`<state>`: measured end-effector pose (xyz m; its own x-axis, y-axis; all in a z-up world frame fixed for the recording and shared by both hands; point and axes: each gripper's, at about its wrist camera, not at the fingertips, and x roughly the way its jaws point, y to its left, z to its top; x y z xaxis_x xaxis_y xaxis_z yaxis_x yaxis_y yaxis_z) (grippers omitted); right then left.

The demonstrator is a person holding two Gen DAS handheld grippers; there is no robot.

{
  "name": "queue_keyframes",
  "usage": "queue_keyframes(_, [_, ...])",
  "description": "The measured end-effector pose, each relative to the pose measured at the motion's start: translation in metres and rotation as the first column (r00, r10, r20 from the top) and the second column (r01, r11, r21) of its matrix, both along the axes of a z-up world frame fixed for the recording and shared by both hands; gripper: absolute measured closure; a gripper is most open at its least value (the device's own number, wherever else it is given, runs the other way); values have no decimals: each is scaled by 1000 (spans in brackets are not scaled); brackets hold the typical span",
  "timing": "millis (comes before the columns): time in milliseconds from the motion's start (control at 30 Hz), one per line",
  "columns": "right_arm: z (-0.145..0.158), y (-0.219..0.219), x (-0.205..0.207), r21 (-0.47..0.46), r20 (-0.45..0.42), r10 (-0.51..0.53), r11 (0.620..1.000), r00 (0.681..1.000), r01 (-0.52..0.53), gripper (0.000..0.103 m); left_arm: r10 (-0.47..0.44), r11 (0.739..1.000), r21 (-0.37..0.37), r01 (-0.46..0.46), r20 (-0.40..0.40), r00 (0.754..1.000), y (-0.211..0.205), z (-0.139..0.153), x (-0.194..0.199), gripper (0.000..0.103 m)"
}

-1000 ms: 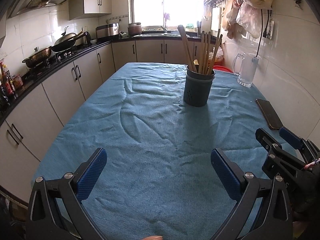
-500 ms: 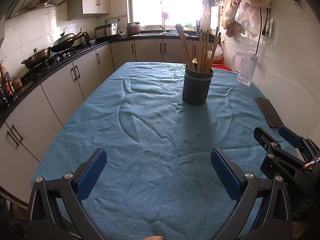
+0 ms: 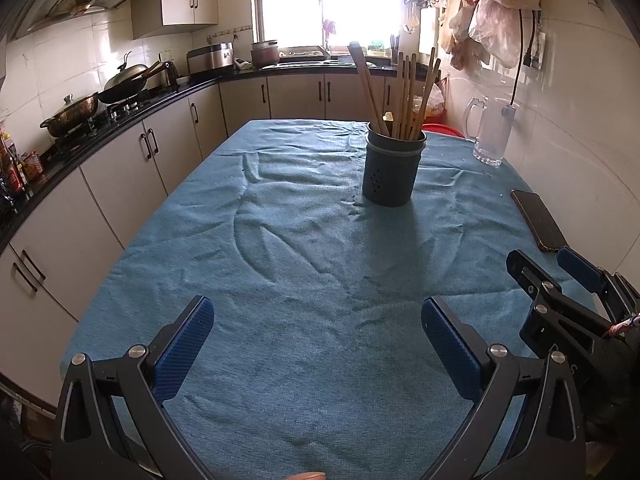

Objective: Organize utensils

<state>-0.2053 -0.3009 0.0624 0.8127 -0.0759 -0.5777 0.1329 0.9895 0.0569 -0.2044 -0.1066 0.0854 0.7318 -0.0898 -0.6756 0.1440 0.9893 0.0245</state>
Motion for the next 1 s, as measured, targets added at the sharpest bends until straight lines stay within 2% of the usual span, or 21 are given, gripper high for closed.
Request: queue_keyframes(1000, [-3,0,0,9,15,20,1000,1000,-20,30,4,1000,2,-4,-10,1000,-1,-4,3,0])
